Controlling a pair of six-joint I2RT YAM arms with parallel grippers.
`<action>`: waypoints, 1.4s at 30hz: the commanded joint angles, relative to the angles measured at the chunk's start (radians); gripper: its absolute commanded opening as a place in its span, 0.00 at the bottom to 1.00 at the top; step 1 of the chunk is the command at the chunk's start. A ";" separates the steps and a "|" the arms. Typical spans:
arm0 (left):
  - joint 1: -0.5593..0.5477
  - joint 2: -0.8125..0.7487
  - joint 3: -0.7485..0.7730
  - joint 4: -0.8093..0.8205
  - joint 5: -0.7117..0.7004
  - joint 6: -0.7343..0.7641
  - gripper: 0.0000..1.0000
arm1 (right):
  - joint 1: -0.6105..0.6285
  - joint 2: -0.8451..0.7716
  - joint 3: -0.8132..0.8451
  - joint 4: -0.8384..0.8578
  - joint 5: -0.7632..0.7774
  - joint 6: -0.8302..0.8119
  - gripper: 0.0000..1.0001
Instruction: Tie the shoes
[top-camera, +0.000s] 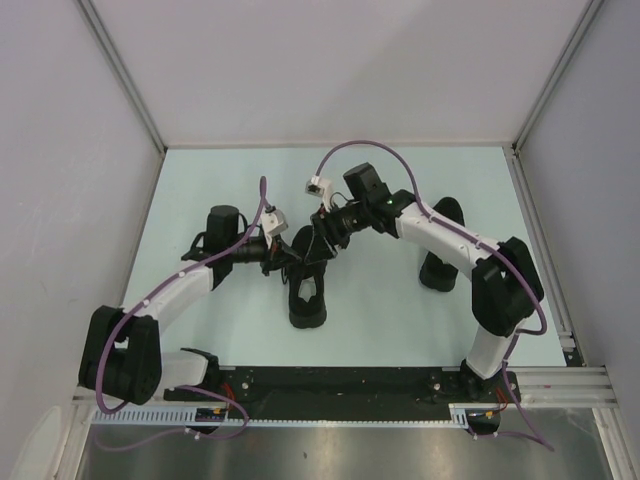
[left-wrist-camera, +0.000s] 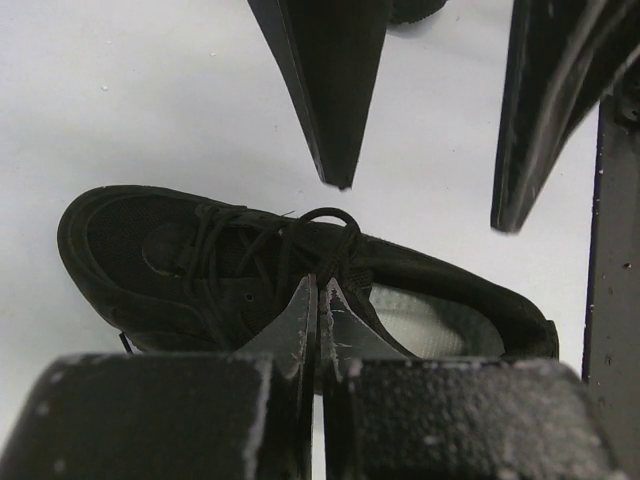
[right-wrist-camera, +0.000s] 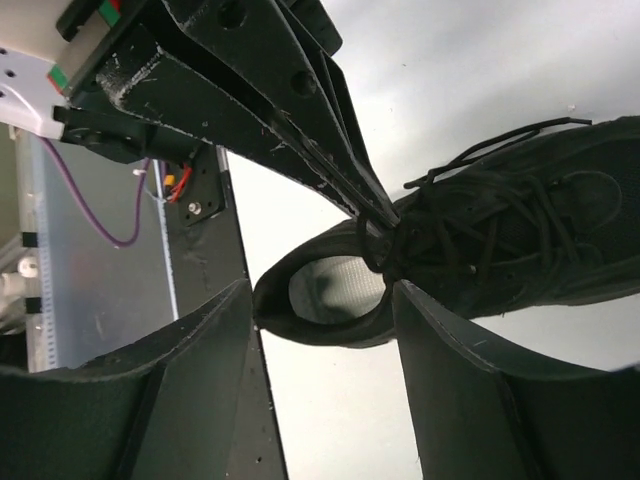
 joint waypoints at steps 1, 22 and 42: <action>0.007 0.002 0.041 0.052 0.047 -0.012 0.00 | 0.025 0.017 0.007 0.028 0.072 -0.028 0.62; 0.006 0.004 0.062 0.008 0.070 0.058 0.00 | 0.047 0.069 0.017 0.131 0.081 -0.006 0.42; 0.204 0.019 0.160 -0.675 -0.023 0.908 0.40 | 0.042 0.055 0.017 0.085 0.078 -0.062 0.00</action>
